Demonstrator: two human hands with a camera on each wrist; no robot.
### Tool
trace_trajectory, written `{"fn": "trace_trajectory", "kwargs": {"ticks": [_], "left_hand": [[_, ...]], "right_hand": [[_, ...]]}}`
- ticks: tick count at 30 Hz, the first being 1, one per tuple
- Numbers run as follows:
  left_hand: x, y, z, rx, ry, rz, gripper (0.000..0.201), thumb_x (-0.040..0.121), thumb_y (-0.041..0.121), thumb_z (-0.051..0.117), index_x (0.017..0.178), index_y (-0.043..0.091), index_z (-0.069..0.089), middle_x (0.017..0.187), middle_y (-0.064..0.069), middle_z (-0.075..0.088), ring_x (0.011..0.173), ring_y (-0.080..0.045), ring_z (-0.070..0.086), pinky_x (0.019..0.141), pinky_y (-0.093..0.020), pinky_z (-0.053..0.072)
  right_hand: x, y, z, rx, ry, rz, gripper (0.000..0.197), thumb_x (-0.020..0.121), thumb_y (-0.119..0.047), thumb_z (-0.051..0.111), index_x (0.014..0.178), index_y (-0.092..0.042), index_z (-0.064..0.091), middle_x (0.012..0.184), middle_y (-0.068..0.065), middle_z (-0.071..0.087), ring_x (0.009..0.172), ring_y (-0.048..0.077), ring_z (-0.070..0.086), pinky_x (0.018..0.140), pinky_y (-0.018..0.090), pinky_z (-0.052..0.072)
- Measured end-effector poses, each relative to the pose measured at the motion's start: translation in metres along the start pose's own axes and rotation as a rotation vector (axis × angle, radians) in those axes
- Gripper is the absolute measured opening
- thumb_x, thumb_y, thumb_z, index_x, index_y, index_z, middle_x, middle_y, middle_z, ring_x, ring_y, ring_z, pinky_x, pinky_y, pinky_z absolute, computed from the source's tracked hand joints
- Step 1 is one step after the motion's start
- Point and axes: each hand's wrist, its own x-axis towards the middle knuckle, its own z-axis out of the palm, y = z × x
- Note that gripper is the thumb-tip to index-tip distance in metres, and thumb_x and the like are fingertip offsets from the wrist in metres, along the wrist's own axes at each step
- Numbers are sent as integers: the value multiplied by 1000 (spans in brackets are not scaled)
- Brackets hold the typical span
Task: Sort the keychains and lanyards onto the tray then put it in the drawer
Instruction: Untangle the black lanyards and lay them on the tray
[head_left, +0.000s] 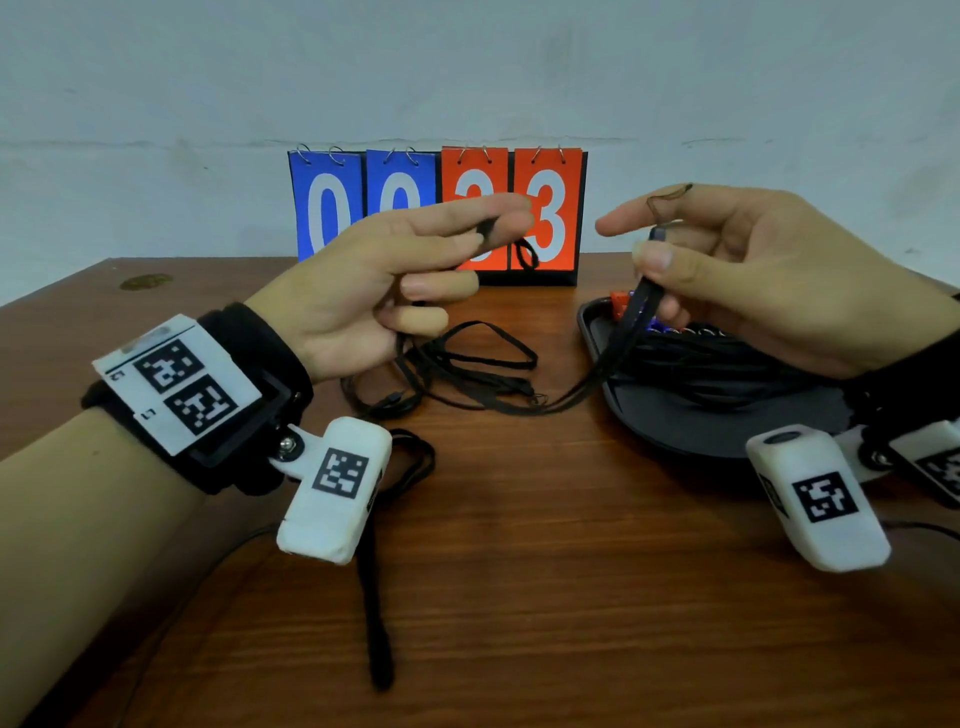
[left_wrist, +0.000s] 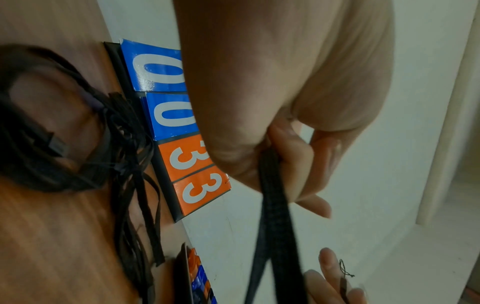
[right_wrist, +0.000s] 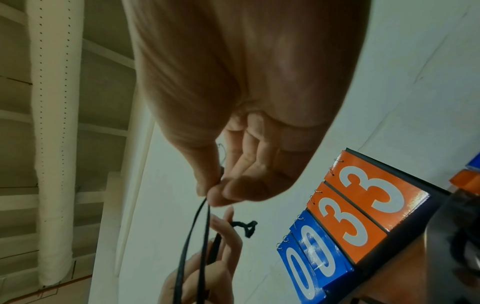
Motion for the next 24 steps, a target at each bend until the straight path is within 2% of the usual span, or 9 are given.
{"fn": "trace_trajectory", "kwargs": {"ticks": [3,6,7,9,11,13,19,22,24], "left_hand": [[-3,-1,7,-3,-118,-6,48,99,9,46,146,15,54,119,10,69,46,-3,27,41,-14,14],[-5,-1,13,-16,-207,-16,48,98,10,47,146,14,53,117,9,69,50,-5,21,41,-14,14],[-6,-2,15,-20,-225,-17,48,98,10,48,146,14,53,117,9,69,51,-6,20,42,-14,14],[-8,-2,18,-17,-248,-20,49,97,10,48,146,13,53,118,8,69,51,-6,20,42,-15,14],[-9,-3,20,-5,-267,-28,49,98,10,48,147,13,52,120,7,68,51,-6,20,42,-15,14],[-10,-4,21,8,-277,-34,50,98,10,49,147,13,52,123,7,68,51,-6,21,42,-14,15],[-10,-4,21,-8,-300,-39,52,97,9,49,149,13,49,124,6,67,51,-5,21,42,-14,17],[-10,-6,22,-34,-324,-45,53,99,7,47,151,11,46,124,4,65,52,-6,21,43,-16,16],[-10,-7,23,-41,-339,-52,53,99,6,47,151,10,46,125,3,65,52,-5,22,43,-16,16]], "right_hand": [[0,0,1,-15,19,24,25,78,-33,71,98,-19,76,77,-4,68,66,10,61,64,18,53],[-2,-1,3,-56,23,17,20,79,-38,69,86,-23,81,89,0,74,66,6,56,66,20,49],[-2,-1,4,-68,20,14,22,80,-39,68,87,-22,81,90,2,74,65,7,52,65,22,47],[-3,-3,5,-61,11,13,25,83,-36,66,92,-15,78,73,-3,68,62,12,46,61,21,44],[-3,-3,5,-27,4,35,22,83,-31,67,93,-13,77,64,-5,60,59,13,48,57,20,46],[-1,-2,5,-21,-2,67,20,80,-31,70,89,-15,78,68,-1,62,61,11,55,58,19,49],[1,1,4,-40,-68,197,34,78,-42,66,88,-13,81,73,3,68,66,11,62,60,17,53],[0,2,6,-61,-115,219,27,84,-31,64,102,-17,79,76,3,71,69,12,66,63,17,54],[-2,1,6,-53,-157,223,33,85,-26,64,117,-21,71,78,8,73,71,15,69,62,18,55]]}}
